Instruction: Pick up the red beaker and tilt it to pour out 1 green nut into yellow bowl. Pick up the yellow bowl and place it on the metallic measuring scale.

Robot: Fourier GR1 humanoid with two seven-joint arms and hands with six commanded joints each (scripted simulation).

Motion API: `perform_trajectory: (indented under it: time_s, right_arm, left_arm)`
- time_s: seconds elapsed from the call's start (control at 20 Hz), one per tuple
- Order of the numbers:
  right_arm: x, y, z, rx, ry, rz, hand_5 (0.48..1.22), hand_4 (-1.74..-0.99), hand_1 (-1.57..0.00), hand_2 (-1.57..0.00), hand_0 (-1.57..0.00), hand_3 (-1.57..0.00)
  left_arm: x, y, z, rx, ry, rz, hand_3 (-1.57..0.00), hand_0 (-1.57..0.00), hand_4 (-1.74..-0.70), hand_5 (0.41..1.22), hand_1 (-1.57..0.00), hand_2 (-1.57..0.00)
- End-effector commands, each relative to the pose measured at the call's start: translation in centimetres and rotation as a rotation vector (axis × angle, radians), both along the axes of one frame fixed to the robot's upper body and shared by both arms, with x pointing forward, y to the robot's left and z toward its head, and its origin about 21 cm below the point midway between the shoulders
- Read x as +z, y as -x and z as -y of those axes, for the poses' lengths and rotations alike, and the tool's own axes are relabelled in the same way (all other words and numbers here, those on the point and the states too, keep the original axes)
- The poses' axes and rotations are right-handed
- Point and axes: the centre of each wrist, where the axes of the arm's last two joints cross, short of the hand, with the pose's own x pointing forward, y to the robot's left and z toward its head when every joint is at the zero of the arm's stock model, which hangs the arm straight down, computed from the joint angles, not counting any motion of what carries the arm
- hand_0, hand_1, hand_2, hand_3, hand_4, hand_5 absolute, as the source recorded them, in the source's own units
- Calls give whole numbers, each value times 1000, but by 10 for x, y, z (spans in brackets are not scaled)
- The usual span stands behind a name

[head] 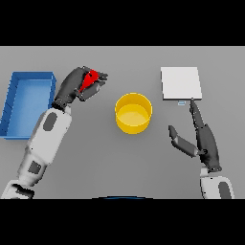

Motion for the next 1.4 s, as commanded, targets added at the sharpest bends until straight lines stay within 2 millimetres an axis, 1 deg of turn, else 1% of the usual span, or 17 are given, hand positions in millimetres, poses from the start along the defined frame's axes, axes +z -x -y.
perform_trajectory:
  time_s: [0.0, 0.05, 0.2, 0.35, 0.4, 0.5, 0.55, 0.65, 0.7, 0.75, 0.9, 1.0, 1.05, 1.1, 1.15, 1.25, 1.35]
  right_arm:
    - [0, -1, 0, 3, 1, -11, 660, -1186, 1, 1, 1, 1]
    - [0, -2, 0, -1, 8, -15, 663, -1183, 1, 1, 1, 1]
    - [2, -1, 0, 11, -5, -15, 667, -1178, 1, 1, 1, 1]
    - [3, 0, 1, 14, -14, -13, 671, -1183, 1, 1, 1, 1]
    - [1, 0, -3, 18, -21, -11, 673, -1183, 1, 1, 1, 1]
    - [-1, 1, -2, 7, -22, -26, 676, -1187, 1, 1, 1, 1]
    - [3, 2, -2, 9, -26, -20, 675, -1191, 1, 1, 1, 1]
    - [3, 2, -1, 0, -41, -33, 675, -1191, 1, 1, 1, 1]
    - [0, 4, 0, -1, -54, -50, 671, -1195, 1, 1, 1, 1]
    - [-2, 3, -3, -3, -73, -60, 666, -1196, 1, 1, 1, 1]
    - [0, 1, -3, -14, -92, -56, 639, -1206, 1, 1, 1, 1]
    - [-4, 4, -2, -12, -86, -54, 624, -1220, 1, 1, 1, 1]
    - [-2, 2, -4, -14, -71, -41, 617, -1221, 1, 1, 1, 1]
    - [-3, 3, -3, -16, -65, -29, 610, -1221, 1, 1, 1, 1]
    - [-2, 2, -5, -19, -64, -30, 600, -1214, 1, 1, 1, 1]
    - [0, 2, -7, -30, -60, -14, 584, -1205, 1, 1, 1, 1]
    - [-3, -1, -9, -31, -67, -31, 575, -1185, 1, 1, 1, 1]
  left_arm:
    - [4, -3, 3, -12, -70, -3, -1567, -1568, -1737, 1125, -1568, -1568]
    - [15, -6, 7, -25, -134, 9, -1568, -1569, -1738, 1127, -1569, -1569]
    - [26, -8, 23, -101, -316, 40, -1569, -1570, -1740, 1139, -1570, -1570]
    - [37, -8, 43, -148, -556, 89, -1570, -1570, -1740, 1174, -1570, -1570]
    - [39, -9, 46, -164, -628, 99, -1570, -1570, -1740, 1183, -1571, -1571]
    - [36, -8, 56, -202, -755, 106, -1571, -1571, -1741, 1197, -1571, -1571]
    - [39, -7, 63, -230, -820, 112, -1571, -1571, -1689, 1202, -1571, -1571]
    - [41, -11, 68, -268, -947, 137, -1436, -1571, -1705, 1209, -1571, -1571]
    - [47, -14, 72, -290, -1003, 149, -1383, -1571, -1710, 1211, -1571, -1571]
    - [53, -17, 77, -311, -1071, 167, -1362, -1571, -1714, 1213, -1571, -1571]
    - [53, -18, 90, -387, -1199, 194, -1295, -1571, -1719, 1217, -1571, -1571]
    - [57, -18, 100, -444, -1272, 221, -1394, -1571, -1723, 1218, -1571, -1571]
    - [55, -19, 105, -470, -1304, 240, -1429, -1571, -1725, 1219, -1571, -1571]
    - [59, -20, 107, -497, -1337, 260, -1458, -1571, -1727, 1219, -1571, -1571]
    - [56, -19, 111, -507, -1378, 272, -1480, -1571, -1729, 1220, -1571, -1571]
    - [62, -20, 118, -539, -1455, 312, -1513, -1571, -1732, 1220, -1571, -1571]
    - [62, -20, 122, -565, -1544, 363, -1534, -1571, -1734, 1220, -1571, -1571]
